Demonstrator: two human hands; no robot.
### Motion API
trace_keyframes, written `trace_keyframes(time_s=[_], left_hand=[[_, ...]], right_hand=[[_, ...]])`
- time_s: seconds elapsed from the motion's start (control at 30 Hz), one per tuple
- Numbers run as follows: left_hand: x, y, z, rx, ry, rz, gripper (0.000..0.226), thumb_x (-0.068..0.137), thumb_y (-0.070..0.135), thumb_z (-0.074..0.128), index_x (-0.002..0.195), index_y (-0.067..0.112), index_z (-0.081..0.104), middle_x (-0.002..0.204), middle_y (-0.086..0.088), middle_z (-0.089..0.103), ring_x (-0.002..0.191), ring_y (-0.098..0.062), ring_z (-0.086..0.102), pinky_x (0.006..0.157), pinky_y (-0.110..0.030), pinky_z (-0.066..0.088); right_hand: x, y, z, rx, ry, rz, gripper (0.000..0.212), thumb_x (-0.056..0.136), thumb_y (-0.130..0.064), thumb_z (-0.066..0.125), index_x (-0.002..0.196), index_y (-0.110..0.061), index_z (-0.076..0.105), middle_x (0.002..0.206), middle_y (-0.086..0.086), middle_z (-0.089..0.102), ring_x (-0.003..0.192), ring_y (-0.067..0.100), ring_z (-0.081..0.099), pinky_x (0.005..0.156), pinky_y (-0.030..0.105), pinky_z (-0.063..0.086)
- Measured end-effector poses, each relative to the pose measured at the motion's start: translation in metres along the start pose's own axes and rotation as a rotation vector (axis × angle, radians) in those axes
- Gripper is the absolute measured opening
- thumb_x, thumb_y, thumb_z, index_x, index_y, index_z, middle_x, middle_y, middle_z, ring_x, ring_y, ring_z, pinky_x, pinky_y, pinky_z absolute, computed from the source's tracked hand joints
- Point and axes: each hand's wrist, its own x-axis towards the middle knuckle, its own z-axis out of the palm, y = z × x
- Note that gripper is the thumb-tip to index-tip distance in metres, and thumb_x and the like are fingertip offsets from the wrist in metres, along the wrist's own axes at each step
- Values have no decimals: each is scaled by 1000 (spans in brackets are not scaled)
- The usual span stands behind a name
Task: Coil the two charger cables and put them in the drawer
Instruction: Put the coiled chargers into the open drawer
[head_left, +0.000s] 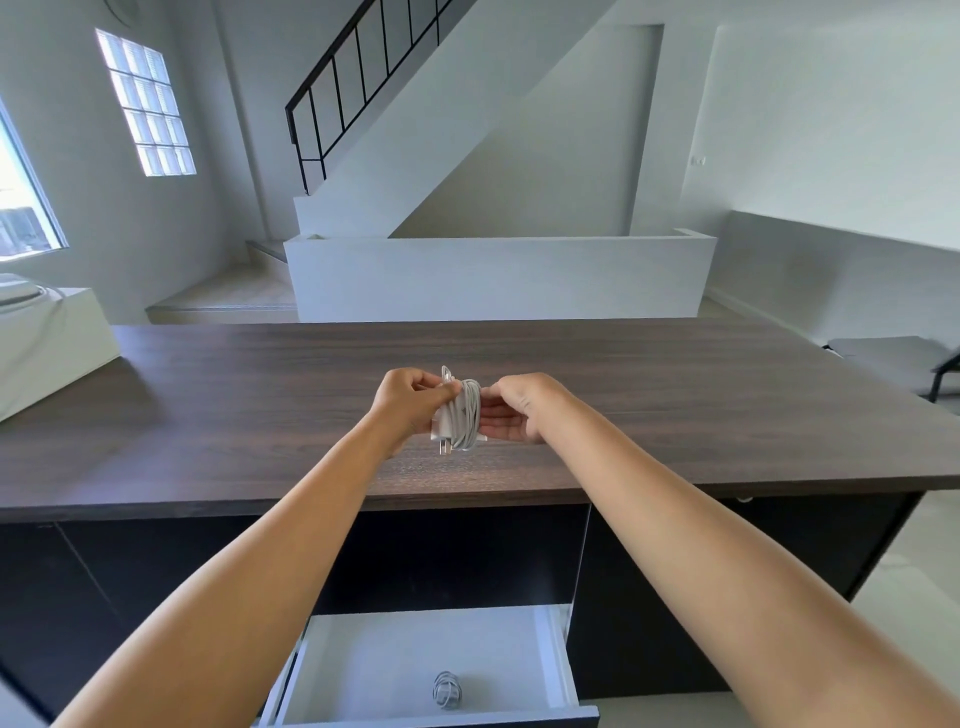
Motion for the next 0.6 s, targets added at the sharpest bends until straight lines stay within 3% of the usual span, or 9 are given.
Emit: trace_keyframes(time_s=[0.1,0.27,0.37,0.43,0.6], left_hand=[[1,3,-3,-17,-22,-7,30,76,25,79,93,5,66,98,-14,71,91,-28,70,77,-47,59],[0,7,-5,15,-29,11,29,74,25,81,90,6,67,101,-17,70,96,-32,68,80,-50,58],[-1,5,-3,-3,-40,-4,26,75,22,80,88,6,66,102,-20,69,97,-34,68,79,-50,58],[-1,2,-1,27,-26,-1,25,73,23,82,85,9,66,98,-18,69,96,-35,68,79,-51,57],[1,1,3,-55,-6,-41,26,70,21,83,84,9,65,103,-22,68,97,-36,68,78,-53,57]], right_hand=[[2,-1,-1,-18,10,-44,15,93,-9,59,81,-2,65,76,10,66,65,18,65,59,28,58],[5,0,-1,-67,-4,-61,18,94,-11,56,78,-6,65,78,9,65,70,19,63,78,35,57],[5,-3,-5,-142,10,3,27,93,-27,59,73,-9,61,83,5,54,76,15,52,85,37,55],[2,-5,-2,-271,12,19,27,89,-34,65,77,-11,61,84,2,51,79,14,48,82,32,54],[6,-6,1,-388,65,-66,28,96,-12,55,68,-13,51,70,-1,48,63,7,43,61,20,39]])
